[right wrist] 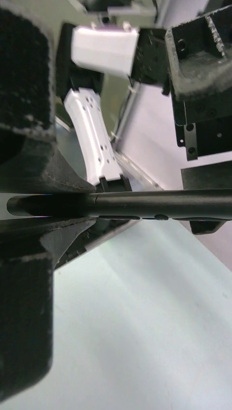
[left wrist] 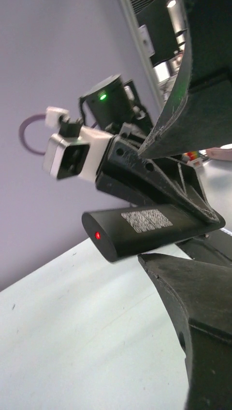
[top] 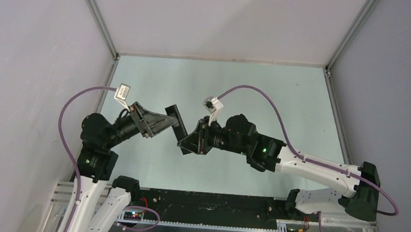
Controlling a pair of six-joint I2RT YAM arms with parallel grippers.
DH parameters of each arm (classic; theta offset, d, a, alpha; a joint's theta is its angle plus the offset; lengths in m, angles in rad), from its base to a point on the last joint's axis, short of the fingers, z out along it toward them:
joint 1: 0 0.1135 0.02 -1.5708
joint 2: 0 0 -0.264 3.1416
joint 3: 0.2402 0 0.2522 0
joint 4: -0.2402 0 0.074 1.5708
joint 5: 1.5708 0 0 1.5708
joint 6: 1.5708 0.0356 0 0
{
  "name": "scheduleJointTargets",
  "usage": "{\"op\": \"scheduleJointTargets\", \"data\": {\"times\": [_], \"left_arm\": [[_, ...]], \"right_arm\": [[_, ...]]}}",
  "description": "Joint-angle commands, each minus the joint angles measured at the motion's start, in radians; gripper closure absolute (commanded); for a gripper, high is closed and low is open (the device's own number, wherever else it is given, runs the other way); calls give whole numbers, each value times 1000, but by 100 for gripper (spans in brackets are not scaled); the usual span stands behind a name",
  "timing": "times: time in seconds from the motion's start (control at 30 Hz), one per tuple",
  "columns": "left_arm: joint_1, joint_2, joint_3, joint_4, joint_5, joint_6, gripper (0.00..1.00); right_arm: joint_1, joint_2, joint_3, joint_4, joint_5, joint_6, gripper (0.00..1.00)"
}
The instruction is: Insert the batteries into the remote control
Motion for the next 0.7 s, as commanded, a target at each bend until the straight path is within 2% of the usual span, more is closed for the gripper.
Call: {"op": "scheduleJointTargets", "data": {"times": [0.0,0.13,0.47,0.67], "left_arm": [[-6,-19,-38,-34,-154,8,25],[-9,-17,-72,-37,-218,6,25],[-18,-15,-82,-39,-254,102,17],[-20,21,-122,-49,-252,77,26]], "right_arm": [[69,-14,68,-43,269,-115,100],[119,43,128,-137,412,-175,100],[184,213,291,-321,600,-233,100],[199,297,371,-411,685,-256,100]]}}
